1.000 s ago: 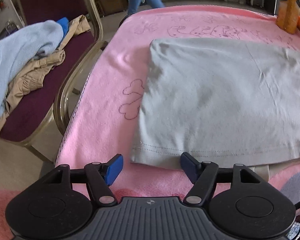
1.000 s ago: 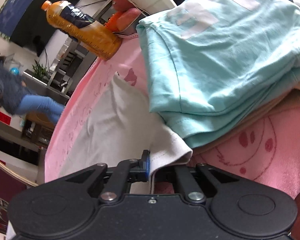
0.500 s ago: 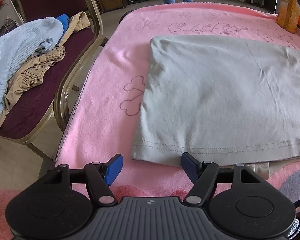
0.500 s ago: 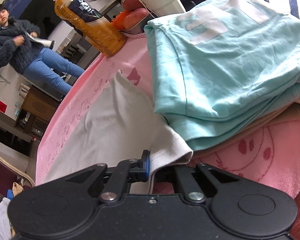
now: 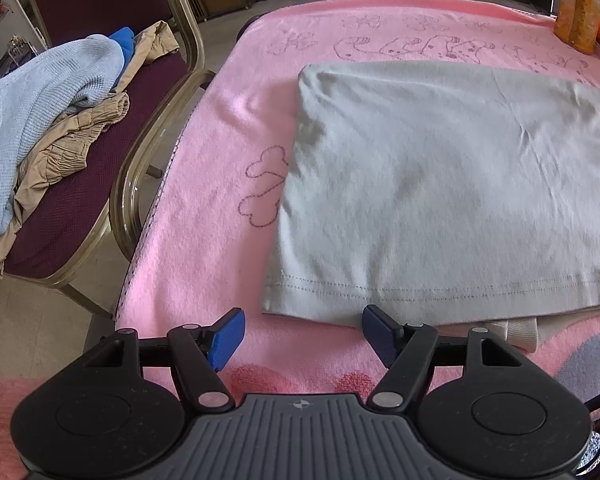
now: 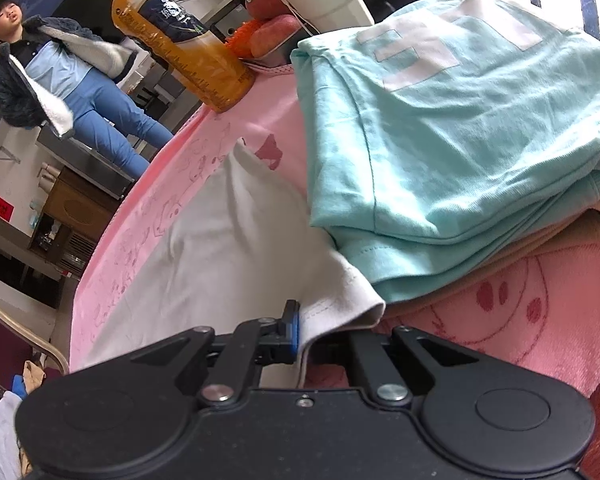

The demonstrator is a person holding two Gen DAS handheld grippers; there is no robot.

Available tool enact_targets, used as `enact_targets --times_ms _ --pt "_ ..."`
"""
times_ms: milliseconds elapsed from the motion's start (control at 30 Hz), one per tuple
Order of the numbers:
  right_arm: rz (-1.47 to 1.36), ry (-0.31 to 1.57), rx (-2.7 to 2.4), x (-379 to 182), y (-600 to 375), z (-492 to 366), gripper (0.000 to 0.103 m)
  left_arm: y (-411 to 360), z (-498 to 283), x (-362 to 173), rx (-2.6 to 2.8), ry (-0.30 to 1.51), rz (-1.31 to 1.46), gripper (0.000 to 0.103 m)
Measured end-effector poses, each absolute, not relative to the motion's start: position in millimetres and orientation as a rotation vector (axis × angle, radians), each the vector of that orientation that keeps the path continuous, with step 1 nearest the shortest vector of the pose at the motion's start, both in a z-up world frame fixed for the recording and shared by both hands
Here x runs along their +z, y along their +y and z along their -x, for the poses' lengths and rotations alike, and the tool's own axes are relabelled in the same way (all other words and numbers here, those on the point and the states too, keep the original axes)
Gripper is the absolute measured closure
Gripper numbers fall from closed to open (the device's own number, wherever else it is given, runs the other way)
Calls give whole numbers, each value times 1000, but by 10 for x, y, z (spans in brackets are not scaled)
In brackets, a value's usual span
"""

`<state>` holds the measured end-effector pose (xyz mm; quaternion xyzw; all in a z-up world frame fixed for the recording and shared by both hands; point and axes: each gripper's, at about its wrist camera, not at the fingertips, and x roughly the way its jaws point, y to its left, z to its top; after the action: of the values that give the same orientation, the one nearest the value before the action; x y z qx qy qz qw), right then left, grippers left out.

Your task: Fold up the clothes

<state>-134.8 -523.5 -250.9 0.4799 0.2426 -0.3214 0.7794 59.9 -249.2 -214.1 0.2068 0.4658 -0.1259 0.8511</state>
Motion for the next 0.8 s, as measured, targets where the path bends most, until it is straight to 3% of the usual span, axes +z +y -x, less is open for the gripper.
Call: enact_targets --times_ms 100,800 --pt "-1045 524 -692 -2511 -5238 1363 98 -2473 -593 -2159 -263 964 -429 29" --pt "-1013 537 -698 -2463 -5236 1317 99 -2463 -579 -2137 -284 951 -426 32"
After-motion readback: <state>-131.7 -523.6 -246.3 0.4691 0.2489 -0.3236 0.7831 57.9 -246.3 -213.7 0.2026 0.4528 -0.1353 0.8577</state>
